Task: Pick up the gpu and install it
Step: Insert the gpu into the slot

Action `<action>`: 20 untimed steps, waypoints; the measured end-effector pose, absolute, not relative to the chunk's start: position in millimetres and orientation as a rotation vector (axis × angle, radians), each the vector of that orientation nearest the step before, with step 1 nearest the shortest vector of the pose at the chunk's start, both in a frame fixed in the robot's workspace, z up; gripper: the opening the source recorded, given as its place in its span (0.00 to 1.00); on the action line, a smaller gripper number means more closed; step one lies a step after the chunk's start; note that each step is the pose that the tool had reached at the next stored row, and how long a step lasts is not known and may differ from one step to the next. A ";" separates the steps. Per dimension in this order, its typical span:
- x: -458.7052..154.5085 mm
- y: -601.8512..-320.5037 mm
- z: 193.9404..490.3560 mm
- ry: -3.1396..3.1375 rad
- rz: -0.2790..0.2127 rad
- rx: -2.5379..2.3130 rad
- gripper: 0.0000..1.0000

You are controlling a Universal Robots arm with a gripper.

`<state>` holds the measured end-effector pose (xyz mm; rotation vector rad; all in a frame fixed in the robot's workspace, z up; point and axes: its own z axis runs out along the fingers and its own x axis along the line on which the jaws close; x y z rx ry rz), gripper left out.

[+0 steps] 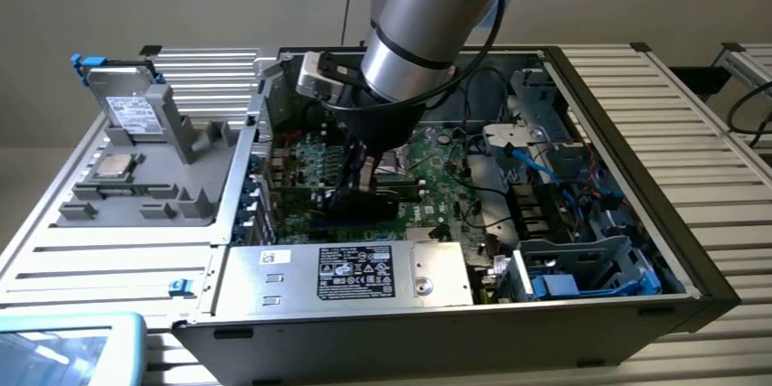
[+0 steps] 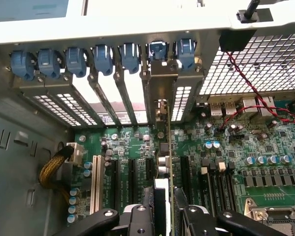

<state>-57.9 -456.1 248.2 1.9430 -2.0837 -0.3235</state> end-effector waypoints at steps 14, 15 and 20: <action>-59.2 -456.1 248.1 -2.095 -0.322 1.957 0.27; -59.2 -456.1 248.1 -2.095 -0.322 1.957 0.27; -61.9 -456.1 247.8 -2.096 -0.324 1.958 0.27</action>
